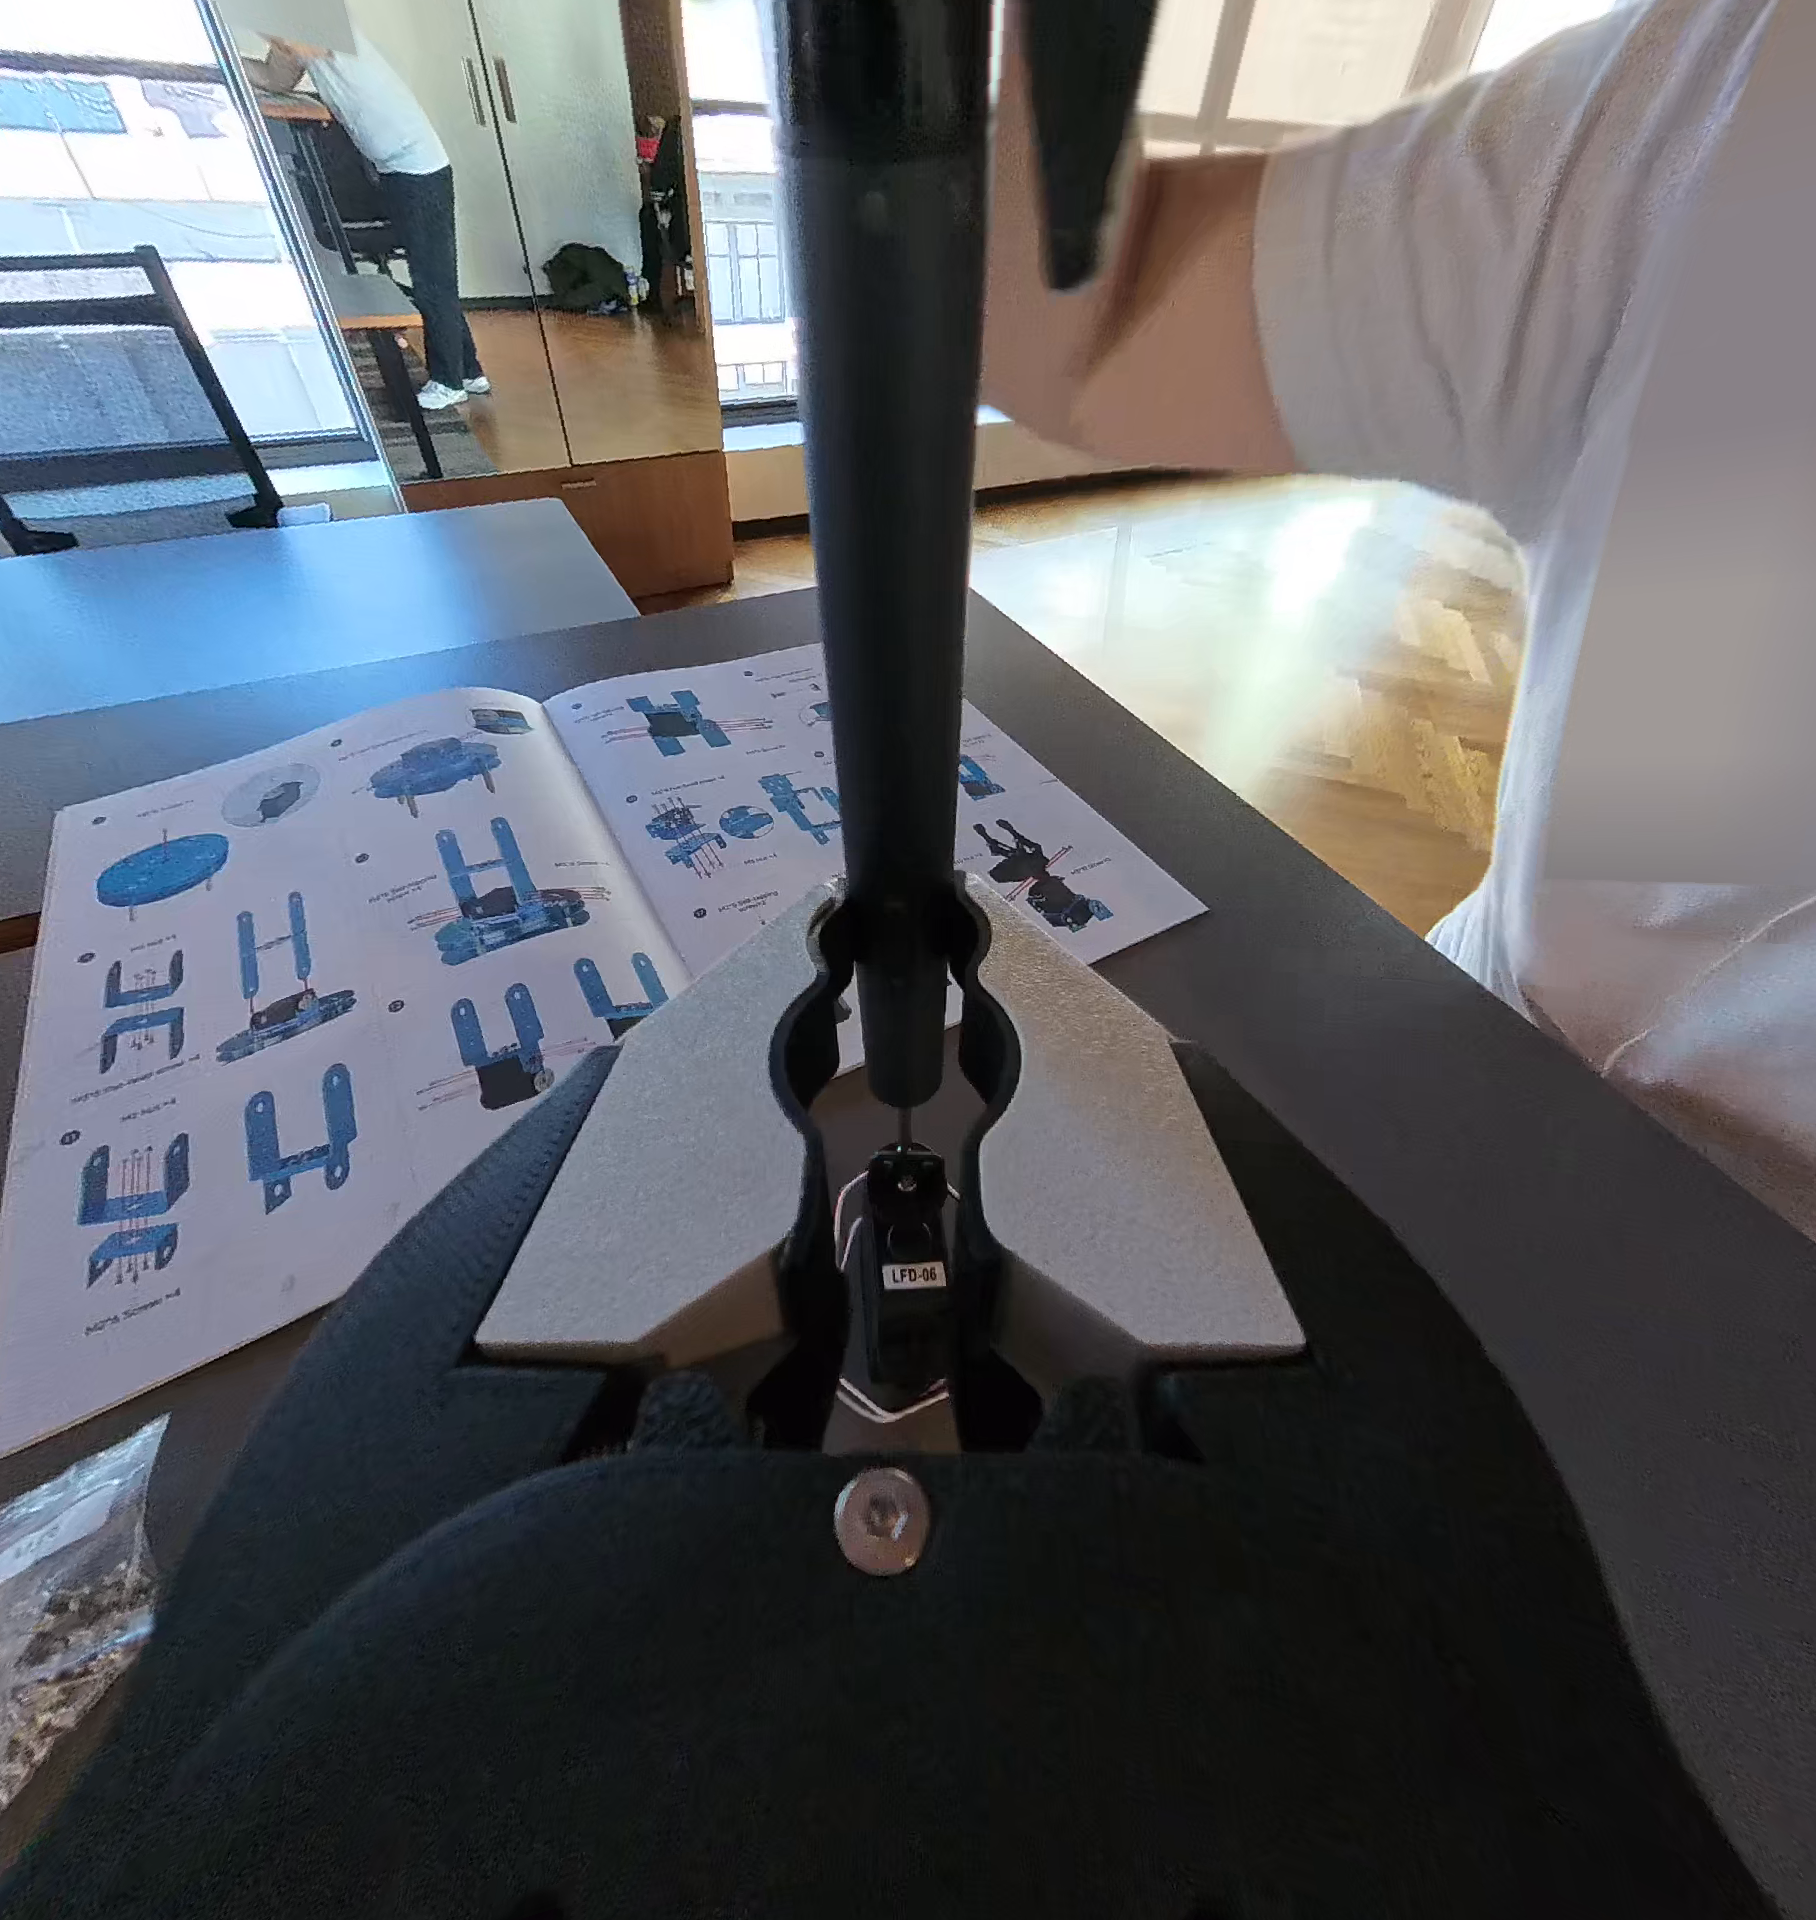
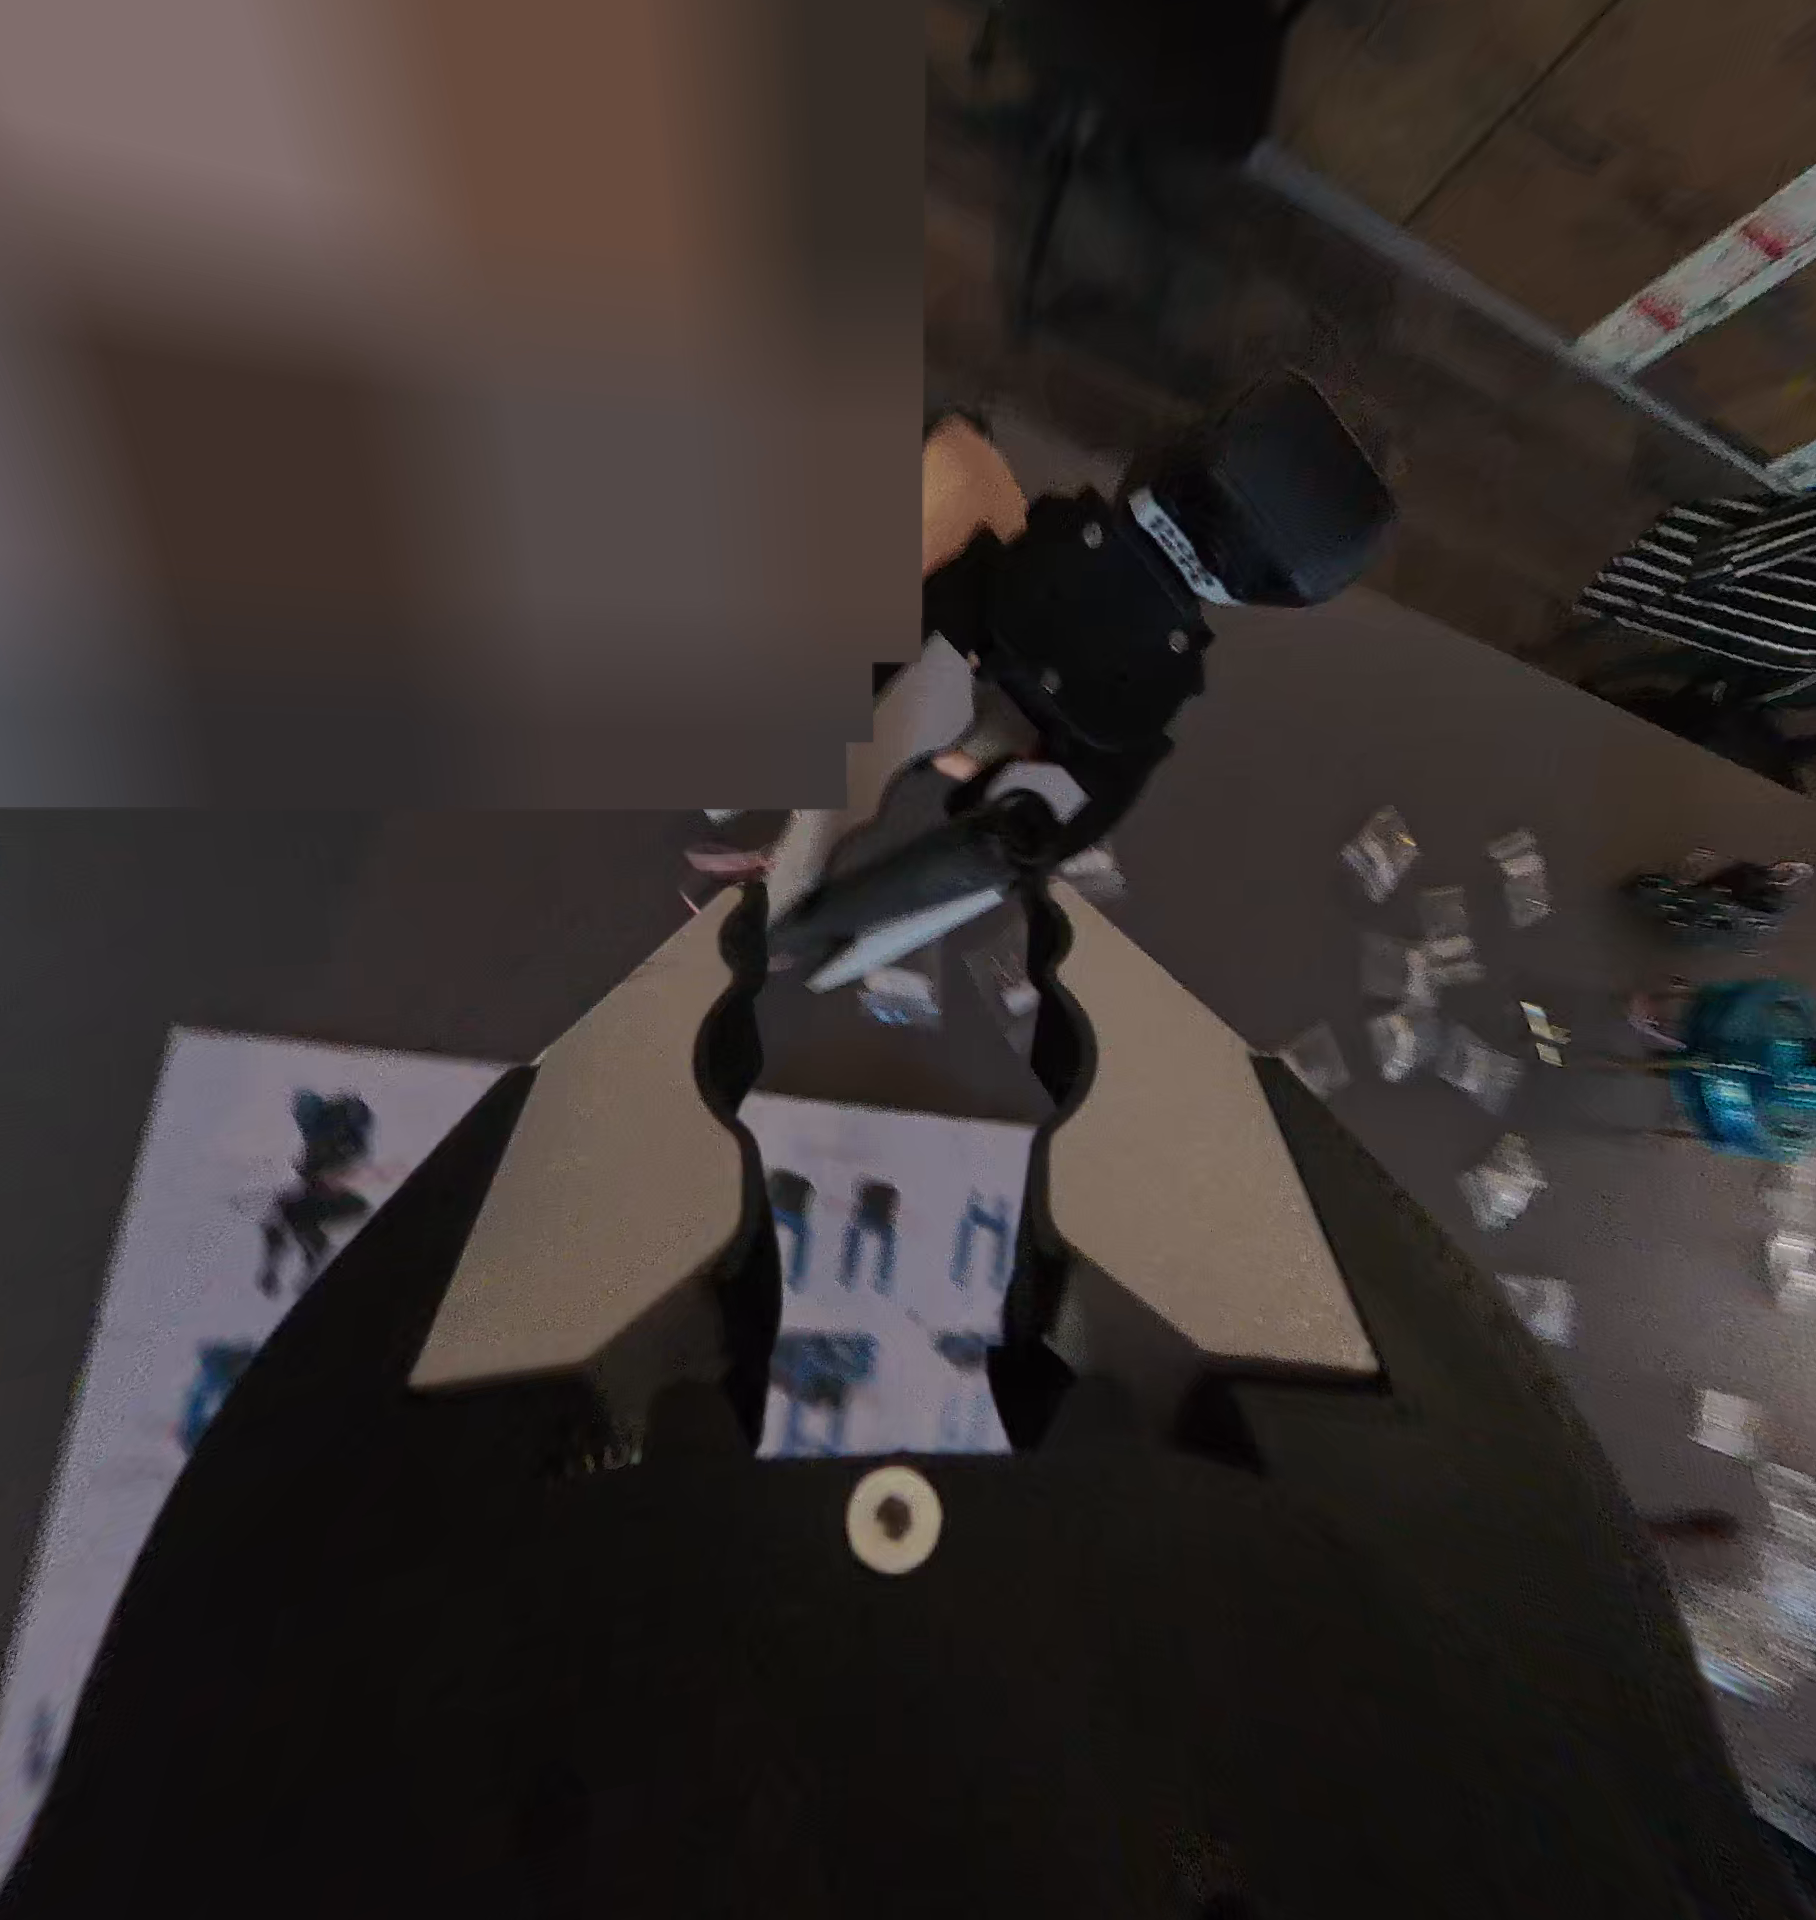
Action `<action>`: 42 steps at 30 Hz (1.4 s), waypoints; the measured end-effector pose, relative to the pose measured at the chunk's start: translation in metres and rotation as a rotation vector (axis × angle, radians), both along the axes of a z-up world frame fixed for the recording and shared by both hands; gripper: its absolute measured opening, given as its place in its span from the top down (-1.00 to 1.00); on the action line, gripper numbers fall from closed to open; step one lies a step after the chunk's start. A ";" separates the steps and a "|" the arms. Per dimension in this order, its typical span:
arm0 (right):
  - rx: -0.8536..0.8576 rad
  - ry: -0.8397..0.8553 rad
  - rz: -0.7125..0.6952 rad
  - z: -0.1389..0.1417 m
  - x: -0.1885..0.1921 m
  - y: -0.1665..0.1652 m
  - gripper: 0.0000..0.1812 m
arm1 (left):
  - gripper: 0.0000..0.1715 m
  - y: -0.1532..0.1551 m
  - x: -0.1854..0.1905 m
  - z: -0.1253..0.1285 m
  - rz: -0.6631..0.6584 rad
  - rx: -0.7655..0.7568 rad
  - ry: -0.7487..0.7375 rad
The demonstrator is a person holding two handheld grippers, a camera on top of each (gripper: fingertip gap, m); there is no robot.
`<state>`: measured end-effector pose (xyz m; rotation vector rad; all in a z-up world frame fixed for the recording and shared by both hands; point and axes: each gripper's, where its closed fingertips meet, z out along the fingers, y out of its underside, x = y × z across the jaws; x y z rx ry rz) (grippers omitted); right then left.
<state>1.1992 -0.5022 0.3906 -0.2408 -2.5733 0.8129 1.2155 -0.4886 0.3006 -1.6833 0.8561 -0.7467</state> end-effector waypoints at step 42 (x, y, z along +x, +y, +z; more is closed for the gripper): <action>-0.595 0.058 -0.332 -0.027 -0.028 0.012 0.83 | 0.71 -0.007 -0.032 -0.052 0.155 -0.293 0.229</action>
